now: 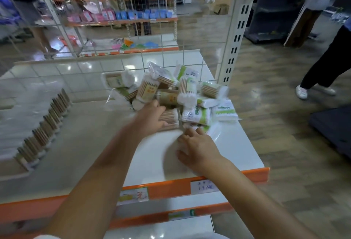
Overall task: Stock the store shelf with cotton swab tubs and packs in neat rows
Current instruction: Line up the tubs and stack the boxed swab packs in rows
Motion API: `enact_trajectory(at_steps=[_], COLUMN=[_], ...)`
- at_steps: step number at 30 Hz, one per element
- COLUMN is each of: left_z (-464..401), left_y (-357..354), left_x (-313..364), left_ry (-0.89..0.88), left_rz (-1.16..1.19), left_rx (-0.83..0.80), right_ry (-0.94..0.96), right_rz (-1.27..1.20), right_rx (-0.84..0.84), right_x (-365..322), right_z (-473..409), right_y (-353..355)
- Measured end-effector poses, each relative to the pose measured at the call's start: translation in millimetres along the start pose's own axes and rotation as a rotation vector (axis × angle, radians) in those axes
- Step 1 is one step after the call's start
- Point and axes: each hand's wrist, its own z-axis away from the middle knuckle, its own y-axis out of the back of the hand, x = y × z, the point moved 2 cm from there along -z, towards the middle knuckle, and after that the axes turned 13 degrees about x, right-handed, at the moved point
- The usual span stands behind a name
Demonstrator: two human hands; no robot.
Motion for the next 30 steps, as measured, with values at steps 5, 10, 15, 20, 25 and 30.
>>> enact_trajectory(at_steps=[5, 10, 15, 20, 25, 30], left_z=[18, 46, 69, 80, 79, 81], left_y=[-3, -3, 10, 17, 20, 21], left_x=[-2, -9, 1, 30, 46, 48], left_ry=[0.070, 0.267, 0.313, 0.337, 0.388, 0.452], left_rz=[0.080, 0.369, 0.595, 0.797, 0.945, 1.183], left_rx=[0.082, 0.114, 0.250, 0.312, 0.328, 0.218], right_ry=[-0.007, -0.055, -0.432, -0.477, -0.470, -0.443], right_rz=[-0.003, -0.140, -0.986, -1.182, -1.274, -1.332], right_rx=[0.039, 0.039, 0.172, 0.318, 0.364, 0.356], right_x=[1, 4, 2, -5, -4, -2], right_z=[2, 4, 2, -6, -10, -8], right_y=[-2, 3, 21, 31, 43, 48])
